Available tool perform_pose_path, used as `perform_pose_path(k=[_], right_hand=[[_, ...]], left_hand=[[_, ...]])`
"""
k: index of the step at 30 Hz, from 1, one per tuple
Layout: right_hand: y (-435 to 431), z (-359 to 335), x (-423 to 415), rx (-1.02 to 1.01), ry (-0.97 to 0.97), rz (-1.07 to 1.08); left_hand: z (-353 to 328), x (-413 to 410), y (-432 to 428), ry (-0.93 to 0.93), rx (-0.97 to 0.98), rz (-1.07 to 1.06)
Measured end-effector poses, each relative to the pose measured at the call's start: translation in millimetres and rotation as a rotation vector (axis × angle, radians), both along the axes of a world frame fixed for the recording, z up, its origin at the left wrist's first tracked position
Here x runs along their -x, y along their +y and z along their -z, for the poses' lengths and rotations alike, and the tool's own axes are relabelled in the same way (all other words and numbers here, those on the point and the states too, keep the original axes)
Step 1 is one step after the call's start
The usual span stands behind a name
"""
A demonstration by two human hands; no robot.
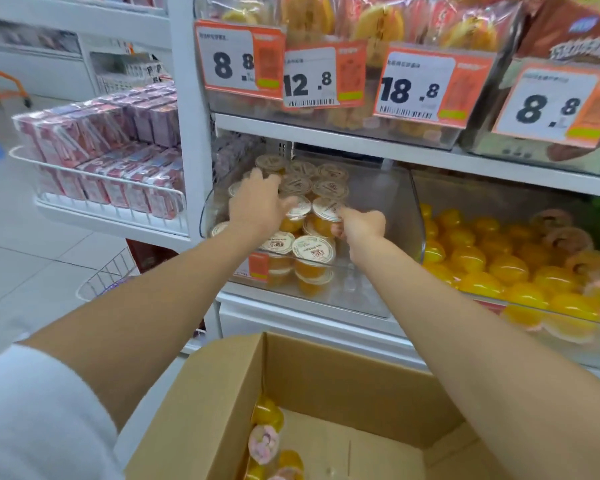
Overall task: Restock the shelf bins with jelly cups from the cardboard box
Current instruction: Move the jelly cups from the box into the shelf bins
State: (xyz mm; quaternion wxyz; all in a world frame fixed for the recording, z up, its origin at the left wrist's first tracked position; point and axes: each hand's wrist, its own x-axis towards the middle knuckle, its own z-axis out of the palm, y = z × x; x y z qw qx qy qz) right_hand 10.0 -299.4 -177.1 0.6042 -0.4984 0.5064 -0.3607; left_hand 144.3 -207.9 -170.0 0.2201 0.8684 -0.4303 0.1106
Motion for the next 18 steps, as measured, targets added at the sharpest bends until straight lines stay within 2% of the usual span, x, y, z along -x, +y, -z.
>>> perform_pose_path(k=[3,7,11,13,15,18], right_hand=[[-2.1,5.4,-5.9,0.027,-0.028,-0.075],[-2.6,6.5,-7.6,0.084,0.028,-0.164],[7.3,1.2,10.9,0.366,0.271,-0.232],[18.3,-1.8,28.4,0.544,0.347,-0.197],[35.8,-2.3,51.0,0.678,0.343,-0.172],[62.8,16.0,88.4,0.773,0.368,-0.223]], left_hand=[[4.7,-9.7,4.9,-0.087,-0.112,0.048],[5.4,-13.7,7.9,-0.034,-0.058,0.005],[5.0,6.1,12.1,-0.058,0.045,0.032],[1.4,24.3,18.8,0.007,0.167,0.051],[-0.5,46.5,27.2,0.125,0.25,0.078],[11.5,83.8,42.5,0.284,0.221,0.104]])
